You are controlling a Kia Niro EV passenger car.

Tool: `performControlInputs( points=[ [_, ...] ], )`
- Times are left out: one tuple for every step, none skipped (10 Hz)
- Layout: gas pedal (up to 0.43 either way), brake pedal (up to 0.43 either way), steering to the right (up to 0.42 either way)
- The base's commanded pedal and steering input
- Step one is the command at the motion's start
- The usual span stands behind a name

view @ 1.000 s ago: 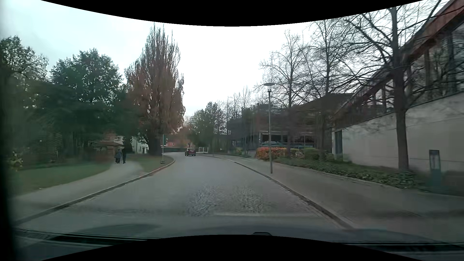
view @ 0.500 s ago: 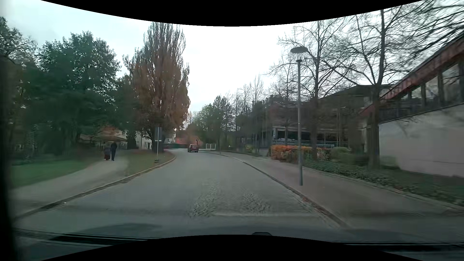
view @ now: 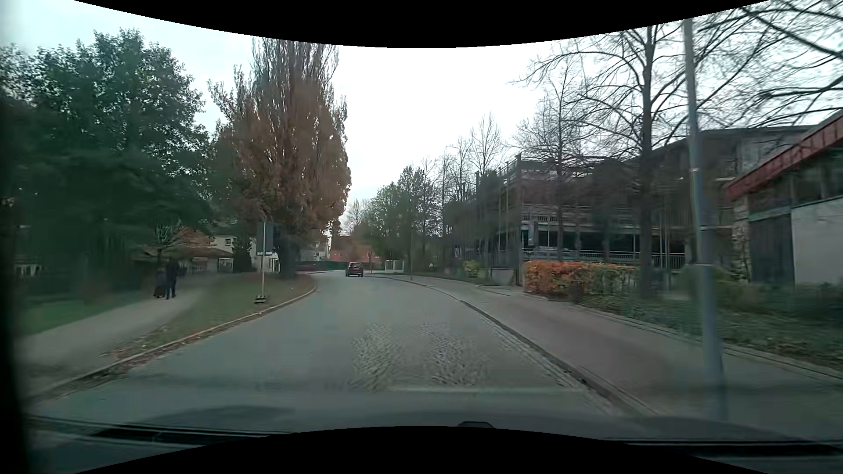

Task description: Follow the waypoints while adhering to traffic rules and regulations

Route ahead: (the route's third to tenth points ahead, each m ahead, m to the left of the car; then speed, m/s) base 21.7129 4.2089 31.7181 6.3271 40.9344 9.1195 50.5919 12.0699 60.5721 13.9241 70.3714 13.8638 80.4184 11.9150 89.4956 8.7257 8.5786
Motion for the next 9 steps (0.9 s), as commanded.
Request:
performControlInputs(
  points=[
    [0.118,0.000,-0.037],
    [0.118,0.000,-0.037],
    [0.118,0.000,-0.036],
    [0.118,0.000,-0.034],
    [0.118,0.000,-0.034],
    [0.110,0.000,-0.035],
    [0.110,0.000,-0.035],
    [0.110,0.000,-0.035],
    [0.110,0.000,-0.036]
  ],
)
